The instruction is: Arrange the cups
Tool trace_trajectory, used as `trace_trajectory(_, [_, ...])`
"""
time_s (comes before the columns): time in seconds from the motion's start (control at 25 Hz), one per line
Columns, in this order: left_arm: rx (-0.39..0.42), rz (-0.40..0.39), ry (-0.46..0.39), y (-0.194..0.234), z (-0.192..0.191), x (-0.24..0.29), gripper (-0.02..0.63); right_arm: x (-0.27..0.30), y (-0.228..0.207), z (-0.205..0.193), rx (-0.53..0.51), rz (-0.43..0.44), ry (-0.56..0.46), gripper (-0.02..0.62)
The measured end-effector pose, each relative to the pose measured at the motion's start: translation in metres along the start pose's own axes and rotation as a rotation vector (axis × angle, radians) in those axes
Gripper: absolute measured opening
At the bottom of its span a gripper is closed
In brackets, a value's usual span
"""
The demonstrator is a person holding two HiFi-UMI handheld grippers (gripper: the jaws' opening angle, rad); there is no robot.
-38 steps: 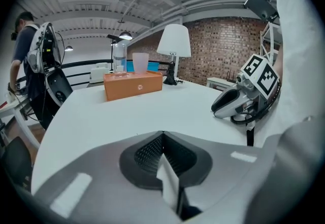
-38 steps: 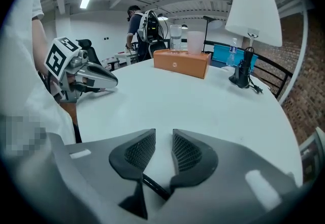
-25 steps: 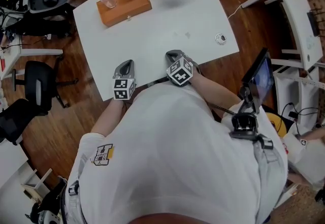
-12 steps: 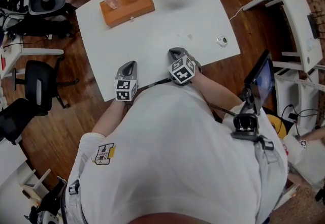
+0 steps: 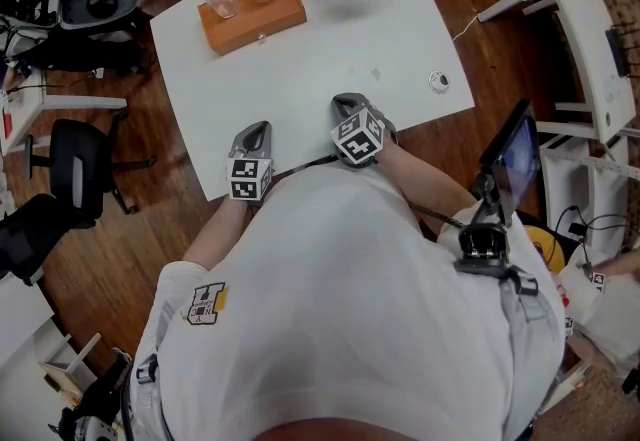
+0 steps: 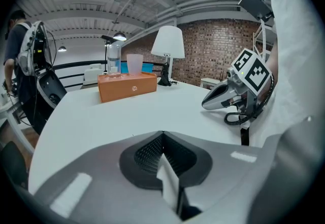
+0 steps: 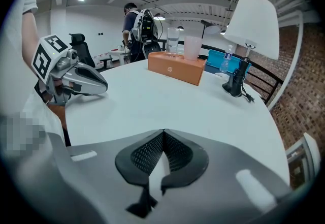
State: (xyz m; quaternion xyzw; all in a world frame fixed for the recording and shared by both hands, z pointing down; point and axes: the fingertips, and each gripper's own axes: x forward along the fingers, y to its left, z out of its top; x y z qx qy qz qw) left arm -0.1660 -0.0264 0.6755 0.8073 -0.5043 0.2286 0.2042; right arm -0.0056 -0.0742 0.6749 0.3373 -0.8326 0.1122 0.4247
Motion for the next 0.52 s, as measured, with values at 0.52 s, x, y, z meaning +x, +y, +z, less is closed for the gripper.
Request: trace_trajectory(0.52, [0.002,-0.004,0.002,-0.0028,-0.0003,-0.0006,0.002,0.0001,-0.0031,0.0037,-0.006,-0.007,-0.006,0.000])
